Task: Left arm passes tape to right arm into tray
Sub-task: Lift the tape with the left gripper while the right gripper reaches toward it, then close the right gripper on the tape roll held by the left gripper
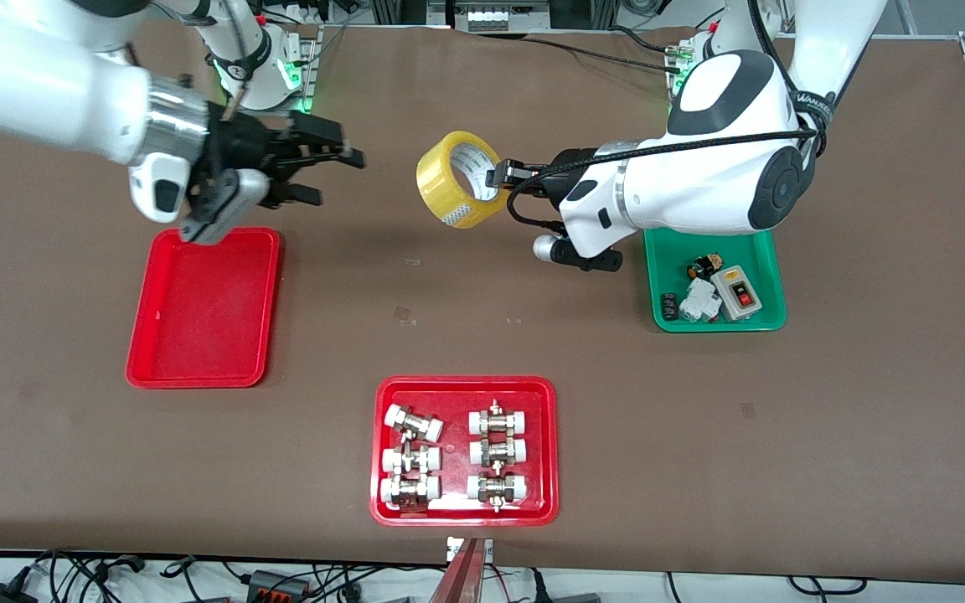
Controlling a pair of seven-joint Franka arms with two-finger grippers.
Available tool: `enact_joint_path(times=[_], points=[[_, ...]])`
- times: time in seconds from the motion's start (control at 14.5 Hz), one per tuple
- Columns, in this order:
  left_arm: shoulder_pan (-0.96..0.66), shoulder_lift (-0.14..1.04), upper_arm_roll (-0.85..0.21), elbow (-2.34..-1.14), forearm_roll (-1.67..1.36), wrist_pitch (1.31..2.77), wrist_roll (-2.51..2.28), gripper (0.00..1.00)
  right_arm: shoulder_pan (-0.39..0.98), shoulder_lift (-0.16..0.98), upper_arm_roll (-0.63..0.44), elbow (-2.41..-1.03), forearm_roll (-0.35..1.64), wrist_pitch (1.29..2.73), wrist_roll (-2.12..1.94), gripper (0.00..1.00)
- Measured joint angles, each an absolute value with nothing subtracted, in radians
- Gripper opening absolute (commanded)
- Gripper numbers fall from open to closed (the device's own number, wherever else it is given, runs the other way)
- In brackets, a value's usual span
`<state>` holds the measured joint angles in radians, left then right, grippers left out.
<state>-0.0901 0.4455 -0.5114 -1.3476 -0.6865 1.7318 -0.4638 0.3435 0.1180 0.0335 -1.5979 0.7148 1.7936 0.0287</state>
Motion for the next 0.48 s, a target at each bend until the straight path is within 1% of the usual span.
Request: enact_joint_path(times=[0.21,0.48], points=[[-0.088,0.446,-0.511,-1.341,-0.687,1.732,-0.464,0.0,0.42,0.129,0.034,-1.584,0.716,1.871,0.15,1.0],[-0.086,0.446,-0.511,-1.339,-0.687,1.731,-0.464,0.0,0.462,0.148,0.034,-1.53,0.716,1.885,0.281,1.0]])
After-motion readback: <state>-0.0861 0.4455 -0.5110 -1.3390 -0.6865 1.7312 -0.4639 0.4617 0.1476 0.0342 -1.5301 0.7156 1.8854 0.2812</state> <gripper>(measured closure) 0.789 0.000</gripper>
